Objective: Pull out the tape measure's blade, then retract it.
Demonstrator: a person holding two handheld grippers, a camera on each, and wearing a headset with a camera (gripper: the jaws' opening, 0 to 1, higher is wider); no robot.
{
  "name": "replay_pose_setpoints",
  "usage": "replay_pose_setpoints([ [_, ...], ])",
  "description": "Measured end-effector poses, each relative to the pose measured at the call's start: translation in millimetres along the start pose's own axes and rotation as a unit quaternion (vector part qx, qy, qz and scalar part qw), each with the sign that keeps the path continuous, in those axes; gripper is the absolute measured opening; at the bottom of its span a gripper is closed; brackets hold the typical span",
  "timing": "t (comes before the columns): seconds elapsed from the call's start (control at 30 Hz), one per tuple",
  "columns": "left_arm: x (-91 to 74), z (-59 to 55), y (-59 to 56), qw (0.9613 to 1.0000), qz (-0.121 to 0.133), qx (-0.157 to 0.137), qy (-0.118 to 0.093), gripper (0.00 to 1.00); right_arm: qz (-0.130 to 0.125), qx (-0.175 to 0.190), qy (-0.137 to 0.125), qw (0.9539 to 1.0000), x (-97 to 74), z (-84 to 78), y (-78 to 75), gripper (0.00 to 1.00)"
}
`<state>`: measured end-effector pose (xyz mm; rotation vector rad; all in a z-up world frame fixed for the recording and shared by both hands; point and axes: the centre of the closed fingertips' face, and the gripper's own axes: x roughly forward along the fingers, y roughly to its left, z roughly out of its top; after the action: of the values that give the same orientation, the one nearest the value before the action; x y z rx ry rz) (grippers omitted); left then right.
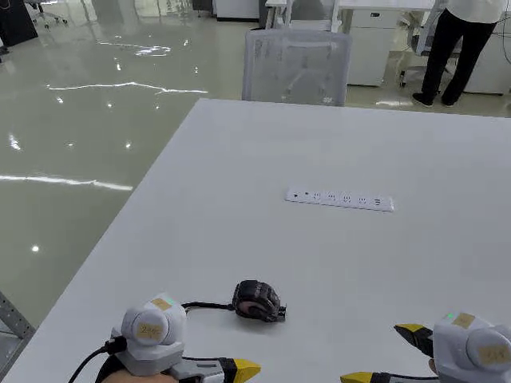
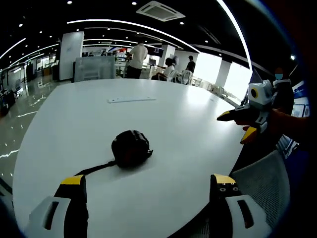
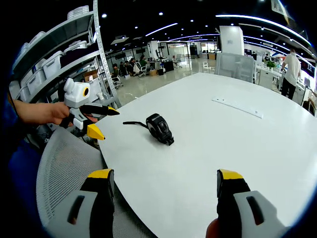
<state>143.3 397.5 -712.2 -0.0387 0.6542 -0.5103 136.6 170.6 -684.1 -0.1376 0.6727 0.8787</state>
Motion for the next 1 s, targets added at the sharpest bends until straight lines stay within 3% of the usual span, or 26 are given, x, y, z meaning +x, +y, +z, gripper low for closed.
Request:
replay_pose_setpoints([
  [0.17,-12.1,0.4,-0.3,1.0000,0.001,-0.001,-0.003,1.00,-0.010,0.003,-0.001,0.9999,-17.9,-2.3,2.3,0.87],
  [0.27,-20.3,4.6,2.7,0.9998,0.009,-0.006,-0.014,1.00,-0.016,0.007,-0.002,0.9998,-26.3,-3.0,2.5,0.89],
  [0.5,-36.6,2.8,5.7,0.9998,0.014,0.002,-0.010,1.00,-0.033,0.015,-0.002,0.9994,-45.1,-7.8,-0.2,0.94],
  [0.8,-56.1,7.7,3.8,0.9996,0.001,-0.001,-0.028,1.00,-0.039,0.016,0.005,0.9991,-71.1,-11.9,2.4,1.00],
  [1.0,-66.4,7.5,3.7,0.9997,0.005,0.003,-0.026,1.00,-0.047,0.016,0.000,0.9988,-86.8,-8.0,3.9,1.00],
])
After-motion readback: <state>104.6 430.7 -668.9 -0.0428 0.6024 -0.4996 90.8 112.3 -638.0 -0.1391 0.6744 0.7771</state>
